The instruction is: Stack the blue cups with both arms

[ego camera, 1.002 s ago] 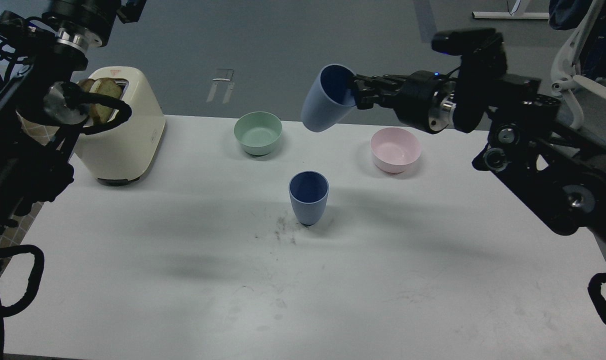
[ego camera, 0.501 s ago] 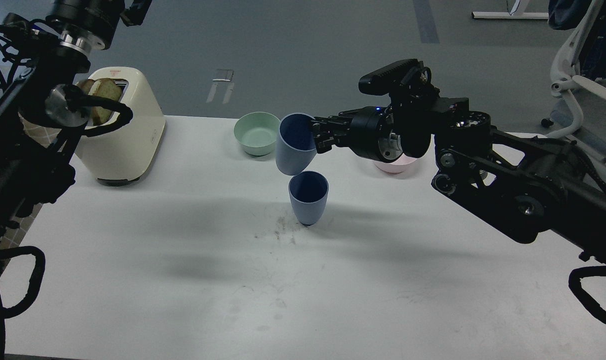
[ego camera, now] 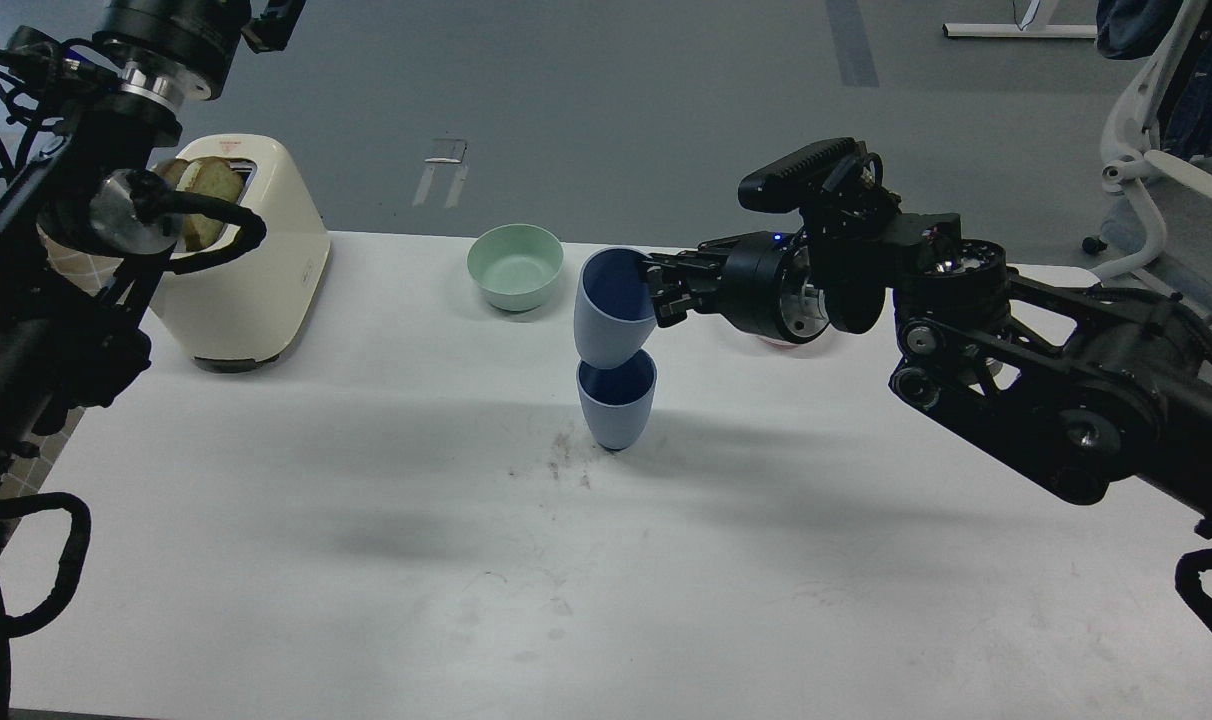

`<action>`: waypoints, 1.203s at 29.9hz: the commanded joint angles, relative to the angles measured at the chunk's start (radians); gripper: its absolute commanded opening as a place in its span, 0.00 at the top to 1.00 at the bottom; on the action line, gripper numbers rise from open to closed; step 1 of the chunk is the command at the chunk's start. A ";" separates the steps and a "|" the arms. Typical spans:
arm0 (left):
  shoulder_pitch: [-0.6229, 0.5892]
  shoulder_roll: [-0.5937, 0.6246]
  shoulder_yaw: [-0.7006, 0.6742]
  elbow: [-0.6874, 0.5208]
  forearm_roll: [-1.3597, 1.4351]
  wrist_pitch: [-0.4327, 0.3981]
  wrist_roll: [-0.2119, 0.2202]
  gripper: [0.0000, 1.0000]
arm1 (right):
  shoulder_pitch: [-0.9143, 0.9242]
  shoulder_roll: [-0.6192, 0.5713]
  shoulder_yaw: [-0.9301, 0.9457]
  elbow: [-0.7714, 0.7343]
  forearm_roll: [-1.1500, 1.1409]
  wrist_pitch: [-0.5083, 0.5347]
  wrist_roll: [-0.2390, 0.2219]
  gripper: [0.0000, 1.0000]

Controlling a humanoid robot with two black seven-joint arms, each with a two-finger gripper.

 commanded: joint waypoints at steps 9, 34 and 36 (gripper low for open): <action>0.002 0.000 0.000 -0.001 0.000 0.000 0.000 0.03 | -0.036 -0.021 0.001 0.011 -0.007 0.000 0.000 1.00; 0.003 -0.002 -0.001 -0.006 -0.002 0.000 0.000 0.03 | -0.060 -0.012 0.003 0.014 -0.009 0.000 0.001 0.96; 0.005 -0.002 -0.001 -0.006 -0.002 0.000 0.000 0.03 | -0.062 -0.010 0.003 0.014 -0.009 0.000 0.001 0.90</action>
